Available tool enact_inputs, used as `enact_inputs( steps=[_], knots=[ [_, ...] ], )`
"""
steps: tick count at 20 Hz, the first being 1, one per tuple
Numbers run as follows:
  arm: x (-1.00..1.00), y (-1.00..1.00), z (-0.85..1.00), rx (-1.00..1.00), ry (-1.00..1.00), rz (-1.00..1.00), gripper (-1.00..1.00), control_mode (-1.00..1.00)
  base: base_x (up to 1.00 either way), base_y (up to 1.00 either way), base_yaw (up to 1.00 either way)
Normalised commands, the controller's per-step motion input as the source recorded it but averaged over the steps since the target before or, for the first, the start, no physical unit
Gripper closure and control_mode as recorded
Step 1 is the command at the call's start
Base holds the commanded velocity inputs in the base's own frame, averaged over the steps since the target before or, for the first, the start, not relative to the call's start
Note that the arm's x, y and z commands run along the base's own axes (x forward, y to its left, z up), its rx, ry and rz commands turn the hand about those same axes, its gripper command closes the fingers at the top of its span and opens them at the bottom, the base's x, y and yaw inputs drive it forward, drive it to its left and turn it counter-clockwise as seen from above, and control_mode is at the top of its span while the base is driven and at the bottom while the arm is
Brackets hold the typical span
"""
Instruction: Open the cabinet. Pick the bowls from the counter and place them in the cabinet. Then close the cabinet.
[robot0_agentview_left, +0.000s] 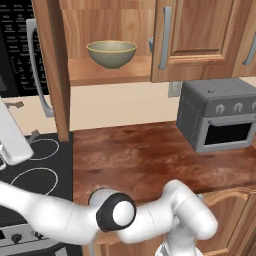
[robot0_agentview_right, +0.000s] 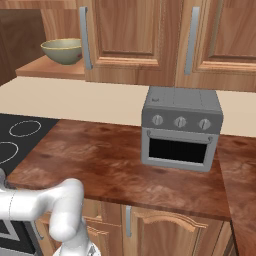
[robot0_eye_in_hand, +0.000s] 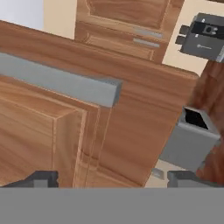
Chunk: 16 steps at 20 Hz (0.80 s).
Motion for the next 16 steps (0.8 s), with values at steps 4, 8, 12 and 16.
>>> enact_inputs(
  steps=[4, 8, 12, 16],
  knots=[
    [0.00, -0.21, 0.09, 0.25, 0.28, 0.02, -1.00, -1.00, 0.00, 0.00, 0.00],
    [0.13, -0.36, 0.00, 0.24, 0.31, 0.03, -1.00, -1.00, 0.00, 0.00, 0.00],
    [0.39, -0.38, -0.03, 0.15, 0.28, 0.06, -1.00, -1.00, 0.00, 0.00, 0.00],
    [0.03, -0.57, 0.08, 0.18, 0.06, 0.07, -1.00, -1.00, 0.00, 0.00, 0.00]
  ],
)
